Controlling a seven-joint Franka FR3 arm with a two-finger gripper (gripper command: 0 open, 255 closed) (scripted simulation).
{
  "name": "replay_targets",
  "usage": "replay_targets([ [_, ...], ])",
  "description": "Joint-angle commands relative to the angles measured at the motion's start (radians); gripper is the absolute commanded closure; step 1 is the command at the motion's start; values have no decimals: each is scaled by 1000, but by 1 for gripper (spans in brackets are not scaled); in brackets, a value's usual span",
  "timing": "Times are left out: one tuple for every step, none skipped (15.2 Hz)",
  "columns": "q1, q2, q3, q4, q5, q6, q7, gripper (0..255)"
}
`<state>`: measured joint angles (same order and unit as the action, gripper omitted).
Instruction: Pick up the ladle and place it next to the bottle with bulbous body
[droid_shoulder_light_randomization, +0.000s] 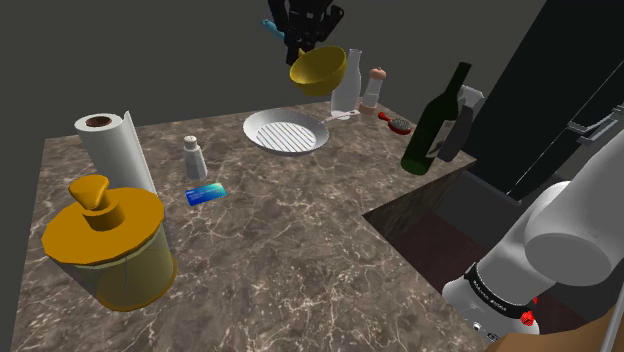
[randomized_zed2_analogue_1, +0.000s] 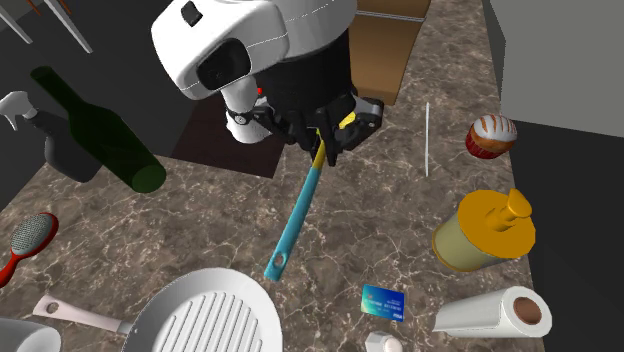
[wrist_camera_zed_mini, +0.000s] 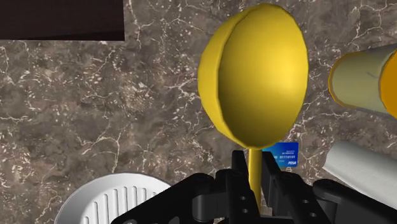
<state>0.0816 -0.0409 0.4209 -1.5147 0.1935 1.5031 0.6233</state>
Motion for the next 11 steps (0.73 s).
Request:
replay_targets([
  [1,9,1,32,-3,-23,7,255],
  [-12,-3,-13,19,2,-27,-20,255],
  [-25,-14,-28,8,6,-31,-47,255],
  [-37,-24,-43,-1,9,-36,-74,255],
  [-50,-32,-57,-9,11,-40,-100,255],
  [-62,-39,-71,-16,13,-45,-126,255],
  [-73,-44,-86,-21,14,-50,-152,255],
  [-85,-49,-100,-26,14,-55,-177,255],
  [-96,-52,-115,-28,14,-60,-202,255],
  [-107,-54,-129,-30,13,-65,-227,255],
  [-118,-55,-143,-30,11,-70,-251,255],
])
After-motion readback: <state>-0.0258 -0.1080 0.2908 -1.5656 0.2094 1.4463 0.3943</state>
